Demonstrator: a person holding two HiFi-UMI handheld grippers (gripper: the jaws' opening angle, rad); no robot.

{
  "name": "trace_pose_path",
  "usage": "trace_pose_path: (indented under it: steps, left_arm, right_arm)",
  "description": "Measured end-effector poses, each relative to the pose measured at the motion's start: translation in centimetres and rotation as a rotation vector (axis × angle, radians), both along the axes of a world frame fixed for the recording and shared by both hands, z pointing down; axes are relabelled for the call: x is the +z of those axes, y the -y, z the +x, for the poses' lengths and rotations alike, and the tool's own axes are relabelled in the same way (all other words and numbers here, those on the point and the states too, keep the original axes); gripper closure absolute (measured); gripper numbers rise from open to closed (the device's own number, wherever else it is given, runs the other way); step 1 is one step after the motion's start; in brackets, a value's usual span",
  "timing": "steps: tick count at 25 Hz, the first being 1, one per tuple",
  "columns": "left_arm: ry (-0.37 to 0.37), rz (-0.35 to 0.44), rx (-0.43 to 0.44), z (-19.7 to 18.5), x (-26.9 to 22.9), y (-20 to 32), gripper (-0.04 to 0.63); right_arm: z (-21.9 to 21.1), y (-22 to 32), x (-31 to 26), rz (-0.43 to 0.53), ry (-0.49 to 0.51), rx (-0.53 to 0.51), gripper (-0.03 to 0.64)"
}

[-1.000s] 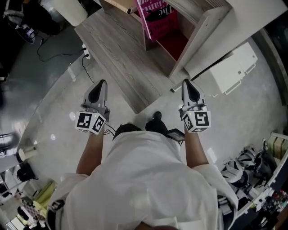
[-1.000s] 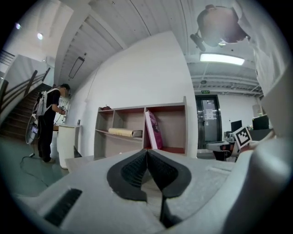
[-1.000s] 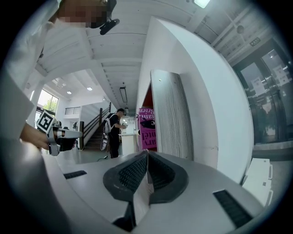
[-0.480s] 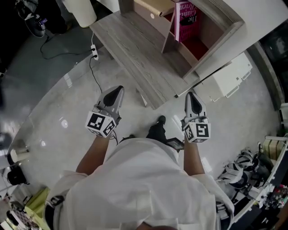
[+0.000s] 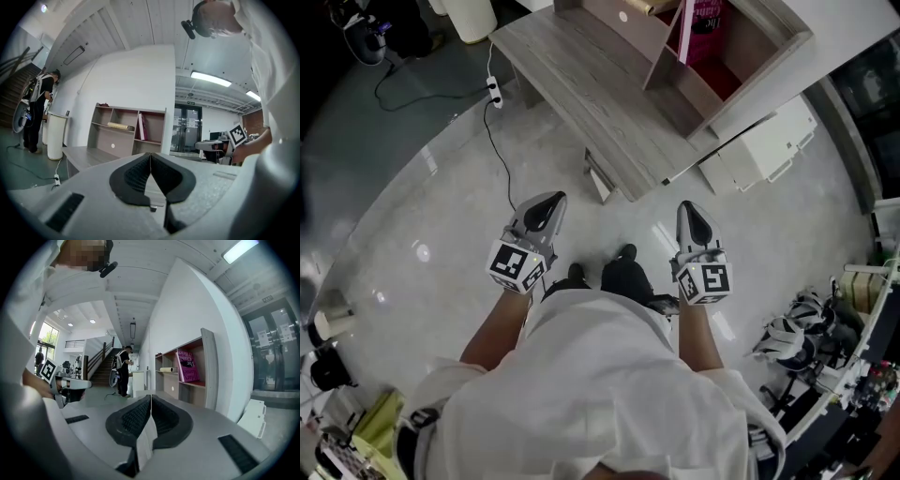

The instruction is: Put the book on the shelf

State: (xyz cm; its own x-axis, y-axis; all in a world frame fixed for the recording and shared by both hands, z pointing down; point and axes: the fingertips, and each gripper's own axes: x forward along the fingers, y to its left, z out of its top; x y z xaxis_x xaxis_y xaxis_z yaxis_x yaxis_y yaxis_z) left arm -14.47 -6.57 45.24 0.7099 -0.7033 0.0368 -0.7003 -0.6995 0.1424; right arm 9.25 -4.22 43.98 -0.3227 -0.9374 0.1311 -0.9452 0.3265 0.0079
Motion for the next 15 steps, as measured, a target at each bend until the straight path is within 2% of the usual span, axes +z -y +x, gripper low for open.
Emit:
trace_pose_path:
  steps: [5,11,15]
  left_arm:
    - [0.011,-0.045,0.037,1.3,1.6,-2.4,0.578]
    - [0.035,-0.073,0.066,3.3,0.9,-3.7,0.577]
    - [0.060,-0.033,0.057,4.7,-0.6,-5.0,0.578]
  right_arm:
    - [-0.2,-1.6,0.7,-0.016,0.010,-0.036,0.600]
    - [0.3,-2.5,0.5,-0.003,0.067,-0.080,0.601]
    - [1.0,-4.2,0.6,-0.004,0.070,-0.135,0.603]
